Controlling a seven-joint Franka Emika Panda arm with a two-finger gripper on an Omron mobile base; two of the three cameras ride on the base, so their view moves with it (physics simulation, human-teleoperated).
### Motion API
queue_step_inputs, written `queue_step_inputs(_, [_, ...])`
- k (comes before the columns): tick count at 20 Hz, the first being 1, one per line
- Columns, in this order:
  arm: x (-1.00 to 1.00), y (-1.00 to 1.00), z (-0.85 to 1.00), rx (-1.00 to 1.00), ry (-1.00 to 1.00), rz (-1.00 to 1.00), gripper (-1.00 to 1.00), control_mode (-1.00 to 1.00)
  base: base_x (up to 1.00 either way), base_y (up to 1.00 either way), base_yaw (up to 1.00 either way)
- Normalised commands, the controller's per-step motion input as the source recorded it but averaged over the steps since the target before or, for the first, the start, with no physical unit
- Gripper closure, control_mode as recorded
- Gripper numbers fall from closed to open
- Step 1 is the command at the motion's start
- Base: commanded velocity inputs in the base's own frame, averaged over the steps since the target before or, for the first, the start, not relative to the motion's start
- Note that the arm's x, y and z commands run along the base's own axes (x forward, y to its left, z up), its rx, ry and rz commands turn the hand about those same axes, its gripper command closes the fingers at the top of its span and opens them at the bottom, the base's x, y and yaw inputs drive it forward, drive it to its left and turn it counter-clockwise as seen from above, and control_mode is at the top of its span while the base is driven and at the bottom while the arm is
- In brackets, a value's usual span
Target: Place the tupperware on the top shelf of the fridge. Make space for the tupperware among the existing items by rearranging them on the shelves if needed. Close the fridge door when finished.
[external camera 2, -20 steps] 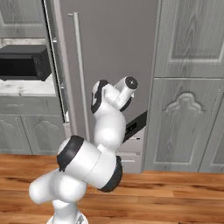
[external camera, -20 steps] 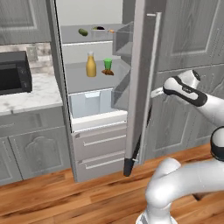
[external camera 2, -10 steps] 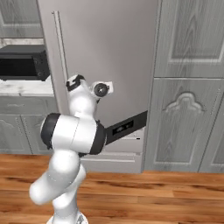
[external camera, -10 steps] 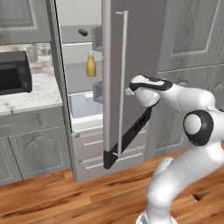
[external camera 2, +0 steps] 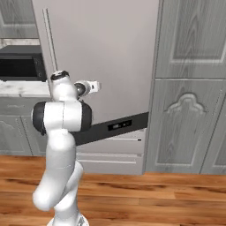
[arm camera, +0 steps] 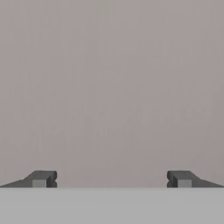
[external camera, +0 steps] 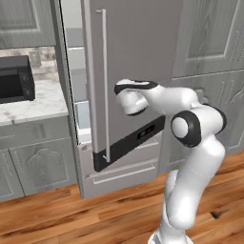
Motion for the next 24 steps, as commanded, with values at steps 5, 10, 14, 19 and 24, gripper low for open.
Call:
queue_step_inputs(5, [0.49, 0.21, -0.11, -0.03, 0.07, -0.09, -1.0, -1.0, 0.0, 0.0, 0.0])
queue_step_inputs(10, [0.54, 0.22, -0.22, -0.03, 0.05, -0.08, -1.0, -1.0, 0.0, 0.0, 0.0])
queue_step_inputs(14, [0.47, 0.29, -0.28, -0.02, 0.01, -0.07, -1.0, -1.0, 0.0, 0.0, 0.0])
queue_step_inputs(19, [0.55, 0.48, -0.1, 0.0, 0.0, -0.04, -1.0, -1.0, 0.0, 0.0, 0.0])
queue_step_inputs(24, [0.74, 0.77, -0.15, -0.01, 0.0, -0.03, -1.0, -1.0, 0.0, 0.0, 0.0])
